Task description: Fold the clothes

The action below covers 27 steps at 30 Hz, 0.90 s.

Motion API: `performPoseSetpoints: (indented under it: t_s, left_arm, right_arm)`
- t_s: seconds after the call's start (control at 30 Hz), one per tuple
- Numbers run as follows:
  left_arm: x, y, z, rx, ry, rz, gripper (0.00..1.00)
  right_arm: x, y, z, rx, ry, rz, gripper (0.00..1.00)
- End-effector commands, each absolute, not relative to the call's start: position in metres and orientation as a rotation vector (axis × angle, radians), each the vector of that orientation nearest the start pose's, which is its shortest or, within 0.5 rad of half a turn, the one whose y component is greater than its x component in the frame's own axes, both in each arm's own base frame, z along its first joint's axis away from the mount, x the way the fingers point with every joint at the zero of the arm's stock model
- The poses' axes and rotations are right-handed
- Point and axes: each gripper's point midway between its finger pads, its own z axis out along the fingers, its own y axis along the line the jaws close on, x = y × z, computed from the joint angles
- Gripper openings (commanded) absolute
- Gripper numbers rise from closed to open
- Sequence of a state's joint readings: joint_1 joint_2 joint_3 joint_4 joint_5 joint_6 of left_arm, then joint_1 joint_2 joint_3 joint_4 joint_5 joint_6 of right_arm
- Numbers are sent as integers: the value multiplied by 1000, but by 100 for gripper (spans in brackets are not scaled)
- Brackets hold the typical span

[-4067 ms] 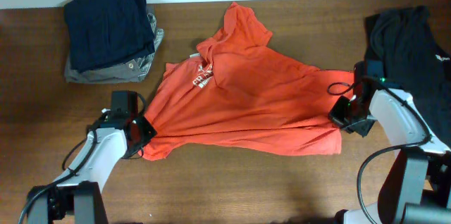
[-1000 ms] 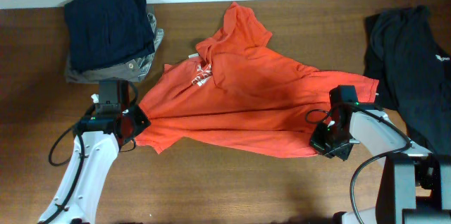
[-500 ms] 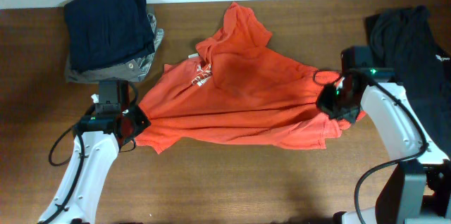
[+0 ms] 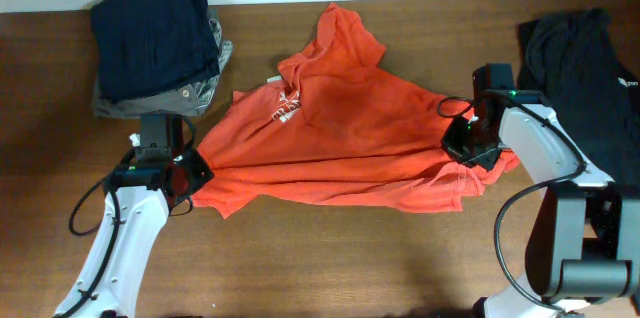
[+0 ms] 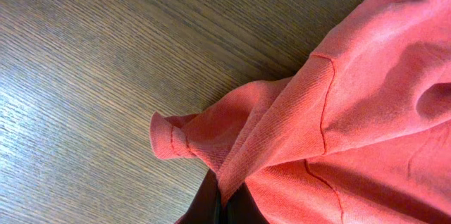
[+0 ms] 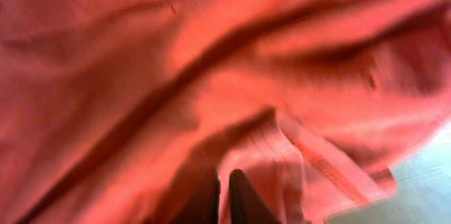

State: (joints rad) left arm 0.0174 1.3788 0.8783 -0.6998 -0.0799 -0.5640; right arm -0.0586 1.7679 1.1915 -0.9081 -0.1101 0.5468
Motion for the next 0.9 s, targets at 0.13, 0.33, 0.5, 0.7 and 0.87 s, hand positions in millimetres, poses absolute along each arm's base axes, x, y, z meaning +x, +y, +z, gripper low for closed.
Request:
performPoseSetpoints:
  t_s: [0.13,0.33,0.5,0.7,0.87]
  left_arm:
    - [308,25,90,-790,2609,-8,1]
    - [308,24,90,-790,2609,-9,1]
    - [307,24,90,-789,2610,-9,1]
    - [305,24,89,-792,2621,-4,1]
    - [304,24,89,-792,2623,-3,1]
  right_arm:
    - [321,-16,127,799,2837,158,73]
    - [282,-24,126,790,2932,49,82]
    - [278,-23,87,732,2989,42,81]
    - [280,-18,51,625,3011,85,83]
    - [281,-11,32,537,3031,147,87]
